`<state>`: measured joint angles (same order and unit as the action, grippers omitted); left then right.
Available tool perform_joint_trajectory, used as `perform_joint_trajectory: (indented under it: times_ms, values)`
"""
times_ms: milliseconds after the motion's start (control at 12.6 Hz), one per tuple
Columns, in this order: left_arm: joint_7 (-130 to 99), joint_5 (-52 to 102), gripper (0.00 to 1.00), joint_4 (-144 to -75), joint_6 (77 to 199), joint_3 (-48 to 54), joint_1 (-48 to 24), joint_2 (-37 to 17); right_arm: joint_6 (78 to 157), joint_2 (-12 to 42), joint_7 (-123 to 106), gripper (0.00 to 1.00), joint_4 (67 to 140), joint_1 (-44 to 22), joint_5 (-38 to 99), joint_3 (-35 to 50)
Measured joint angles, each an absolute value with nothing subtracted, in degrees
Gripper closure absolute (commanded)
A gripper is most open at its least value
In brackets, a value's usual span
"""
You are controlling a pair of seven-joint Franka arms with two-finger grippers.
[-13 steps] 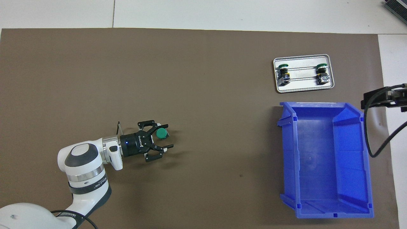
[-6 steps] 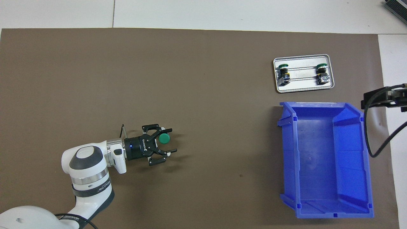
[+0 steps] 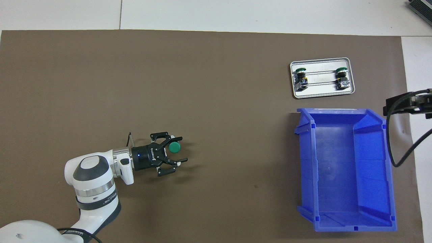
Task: Place and press button with both arms
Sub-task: 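Lift the open left gripper up off the green-capped module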
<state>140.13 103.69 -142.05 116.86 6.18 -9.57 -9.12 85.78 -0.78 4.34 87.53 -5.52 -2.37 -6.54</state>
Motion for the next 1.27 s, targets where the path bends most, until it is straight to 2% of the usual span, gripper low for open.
perform_joint_trajectory:
  times_ms: [1273]
  values:
    - [138.5,103.7,0.19,-140.9,120.2,5.8,-9.4,-8.6,85.8,-0.8,4.3,0.0,87.5,-5.5,-2.4,-6.5]
